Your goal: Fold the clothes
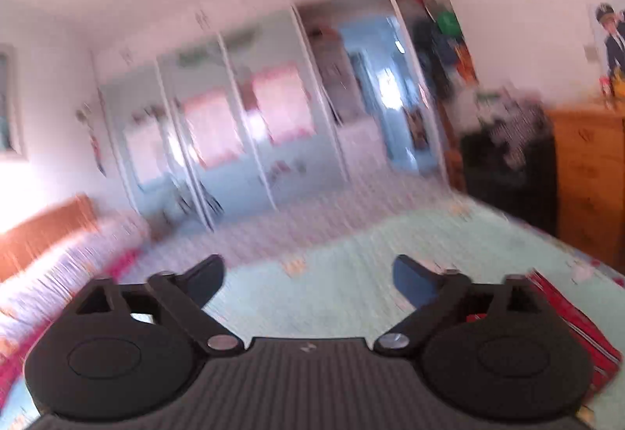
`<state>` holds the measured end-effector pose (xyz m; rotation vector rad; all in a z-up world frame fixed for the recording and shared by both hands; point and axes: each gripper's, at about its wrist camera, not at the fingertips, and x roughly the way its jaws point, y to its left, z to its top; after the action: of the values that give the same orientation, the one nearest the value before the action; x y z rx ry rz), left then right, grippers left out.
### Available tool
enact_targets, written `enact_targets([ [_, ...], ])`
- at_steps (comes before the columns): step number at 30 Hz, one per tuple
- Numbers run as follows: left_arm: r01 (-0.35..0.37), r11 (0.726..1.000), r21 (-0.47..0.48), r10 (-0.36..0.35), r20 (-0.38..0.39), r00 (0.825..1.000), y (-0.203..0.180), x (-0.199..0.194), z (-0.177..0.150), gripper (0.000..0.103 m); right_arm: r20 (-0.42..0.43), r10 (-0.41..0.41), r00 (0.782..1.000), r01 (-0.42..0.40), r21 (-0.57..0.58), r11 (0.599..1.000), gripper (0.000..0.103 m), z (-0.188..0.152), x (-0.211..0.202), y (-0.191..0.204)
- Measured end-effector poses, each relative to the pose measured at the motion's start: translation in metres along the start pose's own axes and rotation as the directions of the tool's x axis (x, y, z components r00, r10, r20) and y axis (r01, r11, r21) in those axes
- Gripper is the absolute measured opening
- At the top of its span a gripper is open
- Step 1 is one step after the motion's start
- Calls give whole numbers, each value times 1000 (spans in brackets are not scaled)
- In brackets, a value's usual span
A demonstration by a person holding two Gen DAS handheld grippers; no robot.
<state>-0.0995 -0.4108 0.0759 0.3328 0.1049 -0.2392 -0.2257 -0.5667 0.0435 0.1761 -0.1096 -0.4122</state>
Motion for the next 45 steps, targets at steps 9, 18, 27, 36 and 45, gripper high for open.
enact_targets([
  [9, -105, 982, -155, 96, -70, 993, 82, -16, -6, 103, -247, 174, 953, -141, 148, 979, 103, -24, 12, 54],
  [18, -99, 955, -281, 12, -298, 955, 151, 34, -63, 103, -604, 197, 773, -354, -151, 923, 103, -80, 31, 202],
  [27, 45, 969, -242, -159, -477, 864, 128, 80, -110, 103, -704, 238, 669, -330, 6, 944, 103, -108, 64, 183],
  [36, 306, 831, -464, -545, -574, 611, -16, 178, -136, 92, -720, 134, 681, 215, 371, 904, 103, -121, 140, -118],
  [45, 256, 831, -493, -548, -653, 523, -62, 224, -174, 92, -730, 147, 668, 268, 420, 867, 103, -154, 168, -193],
])
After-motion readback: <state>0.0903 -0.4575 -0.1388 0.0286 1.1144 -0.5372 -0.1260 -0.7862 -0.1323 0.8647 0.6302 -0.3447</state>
